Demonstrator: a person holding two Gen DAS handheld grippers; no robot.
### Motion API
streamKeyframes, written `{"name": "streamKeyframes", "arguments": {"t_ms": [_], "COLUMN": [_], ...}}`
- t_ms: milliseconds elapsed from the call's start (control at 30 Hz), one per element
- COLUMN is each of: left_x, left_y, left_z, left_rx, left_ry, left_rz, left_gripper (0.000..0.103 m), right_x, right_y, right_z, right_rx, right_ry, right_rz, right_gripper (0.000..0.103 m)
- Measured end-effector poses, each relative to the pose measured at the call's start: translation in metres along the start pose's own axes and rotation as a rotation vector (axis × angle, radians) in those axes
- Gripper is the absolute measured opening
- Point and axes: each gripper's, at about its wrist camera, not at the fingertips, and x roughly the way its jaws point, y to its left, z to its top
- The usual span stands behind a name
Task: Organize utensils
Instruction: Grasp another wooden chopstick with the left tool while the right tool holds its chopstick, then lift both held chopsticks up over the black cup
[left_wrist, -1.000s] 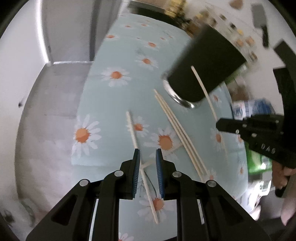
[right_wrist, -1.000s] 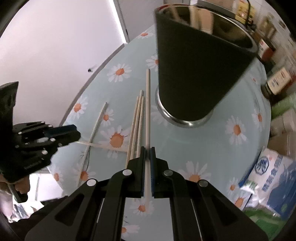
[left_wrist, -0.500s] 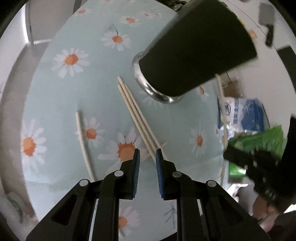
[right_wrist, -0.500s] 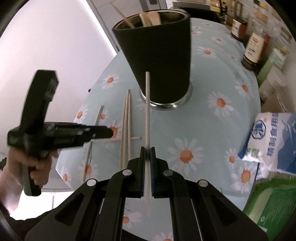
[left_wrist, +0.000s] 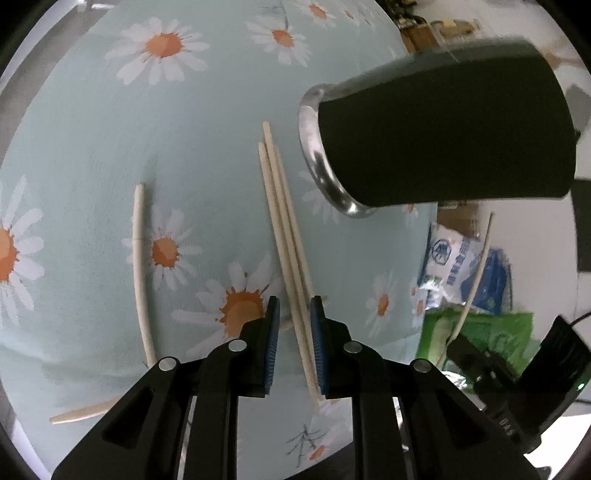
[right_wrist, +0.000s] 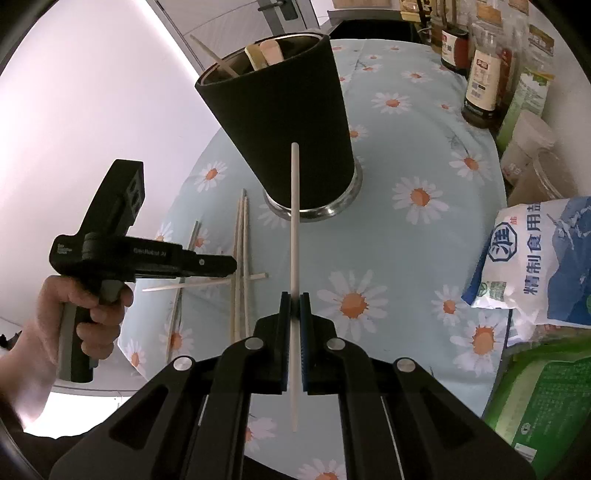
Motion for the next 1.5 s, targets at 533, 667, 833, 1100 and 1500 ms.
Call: {"name": "streamKeyframes", "arguments": {"t_ms": [533,667,833,1100,1500], "left_x": [0.001,-0.003,-0.016,-0.057,-0.129], "left_y": [-0.005,-0.004,-0.005,-0.027,-0.074], "left_z": [-0.004,-0.005,-0.009,-0.018,-0.023], "left_rx": [0.041,0.04,0.056,0.144,0.311], "left_ry": [-0.045,-0.061,-0.087,-0.184,-0.352], "left_rz": [0.01,-0.006,-0.021,-0.03,-0.045], "left_gripper": [0.003,0.003,0.002,0.002,0.002], "right_x": [0.0,-0.001,-0.002,-0.017,-0.06], "right_y": [0.0,0.002,0.009,0.034,0.072], "right_z": [0.002,0.003,0.005,0.009,0.03], "right_rx": [-0.034,-0.045,-0.059,-0.122,-0.222], "right_ry": [0.019,0.016,0.011,-0.035,-0.227], "right_rz": [-0.012,-0.011,0.0,0.023,0.079], "right_gripper": [0.005,0.005,0.005,0.005,0.005]}}
